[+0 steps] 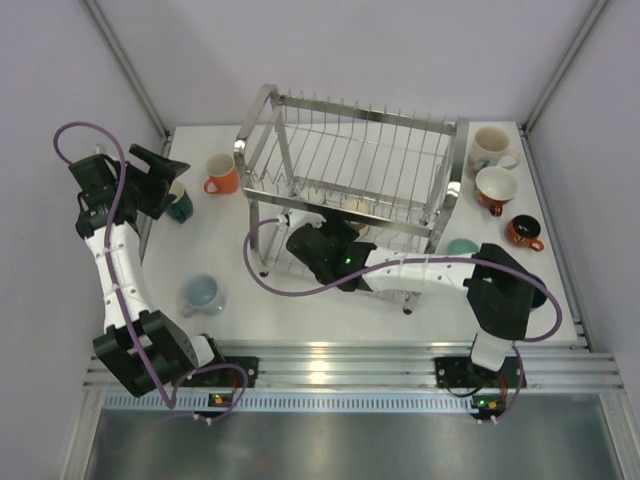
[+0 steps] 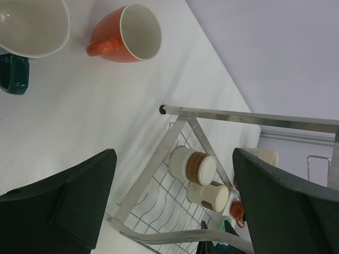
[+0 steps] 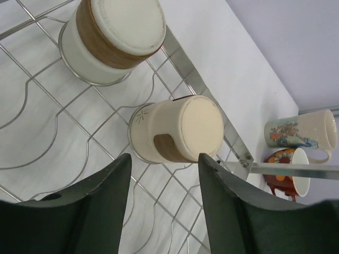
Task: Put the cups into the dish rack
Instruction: Place the cup upside down on the dish rack
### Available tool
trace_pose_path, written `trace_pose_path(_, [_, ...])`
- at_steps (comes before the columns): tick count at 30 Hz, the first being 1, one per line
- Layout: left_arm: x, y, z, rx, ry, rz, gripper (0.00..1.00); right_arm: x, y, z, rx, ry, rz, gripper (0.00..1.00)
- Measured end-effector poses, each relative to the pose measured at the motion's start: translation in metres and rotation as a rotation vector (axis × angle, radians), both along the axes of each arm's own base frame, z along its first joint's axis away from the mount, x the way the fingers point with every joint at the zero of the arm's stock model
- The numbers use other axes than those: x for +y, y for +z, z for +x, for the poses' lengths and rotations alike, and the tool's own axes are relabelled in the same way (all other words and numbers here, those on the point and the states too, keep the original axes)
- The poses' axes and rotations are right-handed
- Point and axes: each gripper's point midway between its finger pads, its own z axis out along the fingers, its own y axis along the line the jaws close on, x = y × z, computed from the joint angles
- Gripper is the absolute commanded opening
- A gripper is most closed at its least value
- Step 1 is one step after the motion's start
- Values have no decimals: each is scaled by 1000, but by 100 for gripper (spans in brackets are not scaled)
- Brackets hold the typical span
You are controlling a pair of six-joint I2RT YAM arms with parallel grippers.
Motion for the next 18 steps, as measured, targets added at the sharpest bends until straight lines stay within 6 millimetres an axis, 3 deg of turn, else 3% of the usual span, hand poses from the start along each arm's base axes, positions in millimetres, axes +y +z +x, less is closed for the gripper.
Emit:
trace_pose_path(1, [0,0,0,1,1,-2,96,1,1,-3,1,2,14,47])
trace_pose_path(10, [4,-5,0,13,22,10,95,-15,-22,-14,41,-16,1,42])
trace_pose_path(18, [8,-10,1,28,38,16,95,-24,-26,-2,52,-44,15,42])
